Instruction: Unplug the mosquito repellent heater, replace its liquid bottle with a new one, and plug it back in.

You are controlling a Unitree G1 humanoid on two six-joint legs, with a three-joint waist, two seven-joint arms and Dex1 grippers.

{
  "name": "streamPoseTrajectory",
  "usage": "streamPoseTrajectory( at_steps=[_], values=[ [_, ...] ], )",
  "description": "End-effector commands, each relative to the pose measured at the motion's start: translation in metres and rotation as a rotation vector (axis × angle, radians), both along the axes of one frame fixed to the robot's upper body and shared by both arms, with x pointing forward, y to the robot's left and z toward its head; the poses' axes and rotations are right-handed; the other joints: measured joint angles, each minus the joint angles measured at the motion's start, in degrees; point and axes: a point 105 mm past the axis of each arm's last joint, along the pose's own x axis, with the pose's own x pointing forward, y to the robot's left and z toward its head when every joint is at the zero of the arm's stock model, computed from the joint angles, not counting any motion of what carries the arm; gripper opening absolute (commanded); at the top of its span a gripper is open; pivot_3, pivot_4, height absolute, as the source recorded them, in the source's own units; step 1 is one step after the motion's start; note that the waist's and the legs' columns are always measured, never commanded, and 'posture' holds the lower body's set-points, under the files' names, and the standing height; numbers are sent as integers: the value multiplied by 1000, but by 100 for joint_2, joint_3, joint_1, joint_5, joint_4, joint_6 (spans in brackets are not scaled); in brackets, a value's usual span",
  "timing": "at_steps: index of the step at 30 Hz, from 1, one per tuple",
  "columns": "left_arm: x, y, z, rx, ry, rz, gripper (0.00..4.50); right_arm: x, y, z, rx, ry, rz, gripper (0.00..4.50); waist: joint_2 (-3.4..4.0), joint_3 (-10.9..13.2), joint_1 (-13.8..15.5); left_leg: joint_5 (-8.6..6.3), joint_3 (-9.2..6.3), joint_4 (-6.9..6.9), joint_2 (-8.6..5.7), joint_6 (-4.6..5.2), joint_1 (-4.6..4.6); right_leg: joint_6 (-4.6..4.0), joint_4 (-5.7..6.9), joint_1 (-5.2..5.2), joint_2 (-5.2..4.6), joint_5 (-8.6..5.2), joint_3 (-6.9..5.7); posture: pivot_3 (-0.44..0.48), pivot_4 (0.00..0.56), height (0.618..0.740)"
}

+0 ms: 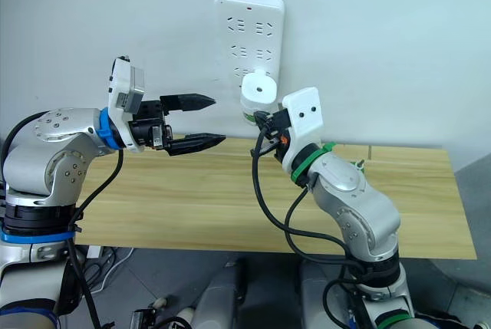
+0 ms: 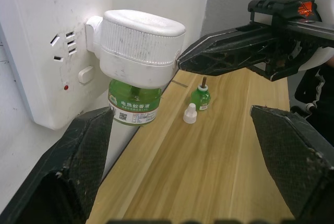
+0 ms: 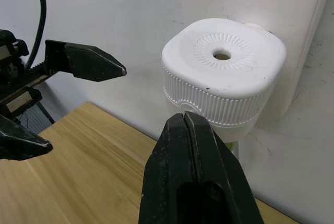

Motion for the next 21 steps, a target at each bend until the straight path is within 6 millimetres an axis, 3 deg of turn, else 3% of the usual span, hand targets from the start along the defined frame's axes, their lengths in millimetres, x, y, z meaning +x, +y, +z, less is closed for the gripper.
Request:
streamPoseTrajectory(
  at_steps=[1, 10, 16, 21],
  values=[
    [-4, -4, 11, -5, -55, -26, 4485, 5, -12, 17, 20, -69, -89, 0, 0, 0, 0, 0, 0, 1, 0, 0, 0, 0, 0, 0, 0, 0, 0, 85, 307, 740],
    [-3, -5, 11, -3, -58, -27, 4485, 7, -11, 18, 37, -62, -95, 0, 0, 0, 3, 5, -4, 19, 0, -6, 0, -1, 16, 1, 1, 0, -1, 86, 298, 740],
    [-1, 0, 7, 7, -50, -6, 4485, -18, 0, 11, 13, -38, 96, 0, -1, -1, 4, 5, -4, 17, 0, -6, 0, -1, 15, 1, 1, 1, -2, 87, 291, 740],
    [7, 16, -6, 34, -18, 68, 4485, -35, -19, -2, -61, -6, 170, 0, 0, -1, -3, 4, -3, 1, -1, -6, -1, -1, 3, 0, -1, 1, -3, 83, 286, 740]
  ],
)
